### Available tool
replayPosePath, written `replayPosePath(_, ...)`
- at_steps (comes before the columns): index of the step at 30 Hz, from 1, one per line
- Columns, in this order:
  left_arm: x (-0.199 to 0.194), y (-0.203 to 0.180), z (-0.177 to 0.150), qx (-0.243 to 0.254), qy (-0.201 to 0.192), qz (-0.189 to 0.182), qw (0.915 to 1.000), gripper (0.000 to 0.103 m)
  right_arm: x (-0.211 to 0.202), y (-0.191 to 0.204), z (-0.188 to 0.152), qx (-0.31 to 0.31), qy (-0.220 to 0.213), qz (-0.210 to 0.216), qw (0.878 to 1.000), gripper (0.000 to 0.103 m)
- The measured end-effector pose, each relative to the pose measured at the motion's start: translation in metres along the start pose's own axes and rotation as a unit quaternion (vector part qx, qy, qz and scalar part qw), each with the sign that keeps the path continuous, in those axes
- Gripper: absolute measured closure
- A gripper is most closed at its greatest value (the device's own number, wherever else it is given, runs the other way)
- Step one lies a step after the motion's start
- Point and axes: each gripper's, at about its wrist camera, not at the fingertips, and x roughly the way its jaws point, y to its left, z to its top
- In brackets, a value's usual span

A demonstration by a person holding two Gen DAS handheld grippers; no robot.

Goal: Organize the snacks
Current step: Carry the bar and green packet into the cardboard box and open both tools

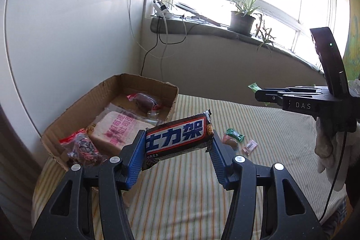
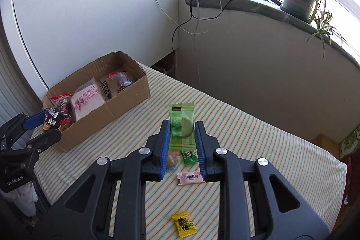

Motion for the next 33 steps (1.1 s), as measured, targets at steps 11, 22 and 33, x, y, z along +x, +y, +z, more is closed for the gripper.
replayPosePath(11, 0.002, 0.049, 0.001, -0.015, -0.006, 0.038, 0.9991, 0.049, 0.042, 0.066, 0.053, -0.027, 0.0, 0.064, 0.998, 0.08)
replayPosePath(22, 0.014, 0.073, -0.003, -0.022, 0.003, 0.054, 0.9983, 0.049, 0.086, 0.118, 0.084, -0.039, 0.018, 0.115, 0.992, 0.08)
replayPosePath(33, 0.014, 0.077, 0.0, -0.015, -0.003, 0.06, 0.9981, 0.049, 0.113, 0.143, 0.087, -0.046, 0.033, 0.131, 0.99, 0.08)
